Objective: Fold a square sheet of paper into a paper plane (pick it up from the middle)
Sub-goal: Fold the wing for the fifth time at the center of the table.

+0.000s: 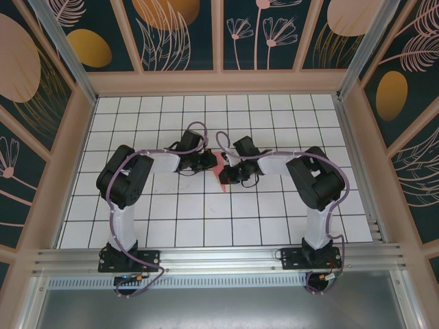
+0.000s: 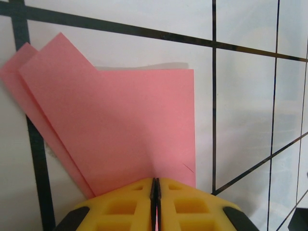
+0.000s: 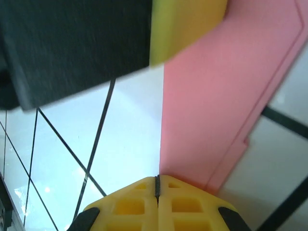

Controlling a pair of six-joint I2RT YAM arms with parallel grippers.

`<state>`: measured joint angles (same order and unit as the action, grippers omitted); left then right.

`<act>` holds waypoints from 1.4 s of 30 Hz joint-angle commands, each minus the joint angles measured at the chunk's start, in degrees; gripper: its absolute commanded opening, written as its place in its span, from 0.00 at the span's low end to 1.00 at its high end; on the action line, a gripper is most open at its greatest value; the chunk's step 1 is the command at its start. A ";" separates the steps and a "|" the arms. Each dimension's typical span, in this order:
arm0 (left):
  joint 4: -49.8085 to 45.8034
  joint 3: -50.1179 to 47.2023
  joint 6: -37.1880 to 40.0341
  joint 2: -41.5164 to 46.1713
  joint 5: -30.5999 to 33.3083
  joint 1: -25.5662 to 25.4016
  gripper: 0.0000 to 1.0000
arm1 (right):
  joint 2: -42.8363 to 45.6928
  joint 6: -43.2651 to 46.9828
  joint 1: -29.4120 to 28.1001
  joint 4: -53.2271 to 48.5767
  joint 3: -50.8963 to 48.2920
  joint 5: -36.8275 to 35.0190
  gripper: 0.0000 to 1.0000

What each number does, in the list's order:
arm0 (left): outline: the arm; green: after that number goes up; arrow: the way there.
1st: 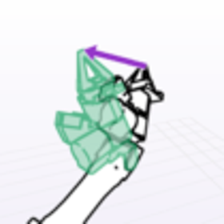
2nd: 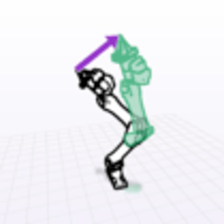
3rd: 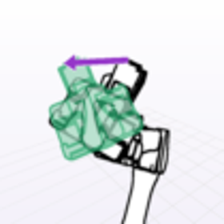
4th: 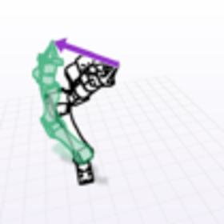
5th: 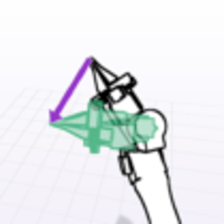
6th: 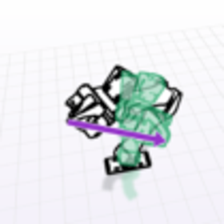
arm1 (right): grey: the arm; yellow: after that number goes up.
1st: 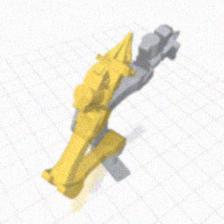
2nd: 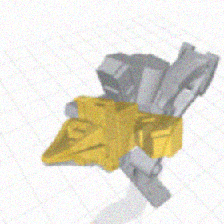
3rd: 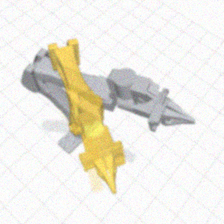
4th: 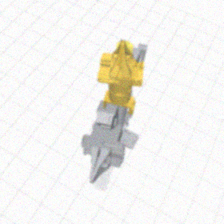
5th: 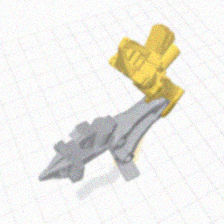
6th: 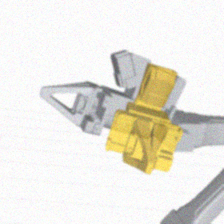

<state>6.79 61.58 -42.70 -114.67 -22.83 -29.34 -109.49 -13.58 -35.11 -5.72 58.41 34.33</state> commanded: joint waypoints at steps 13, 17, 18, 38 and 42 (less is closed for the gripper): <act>-5.47 -1.20 -0.01 -6.00 8.94 0.21 0.13 | 6.29 0.61 -2.89 -5.53 -9.77 0.05 0.00; -5.55 -1.07 0.00 -5.98 8.94 0.16 0.13 | 6.69 0.38 -3.82 -5.93 -10.73 -0.65 0.00; -5.56 -1.11 0.03 -5.89 8.96 0.16 0.13 | 6.76 0.36 -3.91 -5.97 -10.90 -0.75 0.00; -5.91 -0.59 0.33 -6.02 7.98 0.16 0.13 | 12.59 -0.98 -4.17 -2.28 -6.49 -2.22 0.00; -5.82 -0.59 0.38 -6.17 7.55 0.16 0.13 | 9.19 -2.36 -4.09 -0.78 -4.11 -2.96 0.00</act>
<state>5.65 62.33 -43.13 -114.87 -22.48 -29.43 -99.04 -14.37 -39.11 -7.62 51.94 31.51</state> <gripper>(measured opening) 0.133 0.061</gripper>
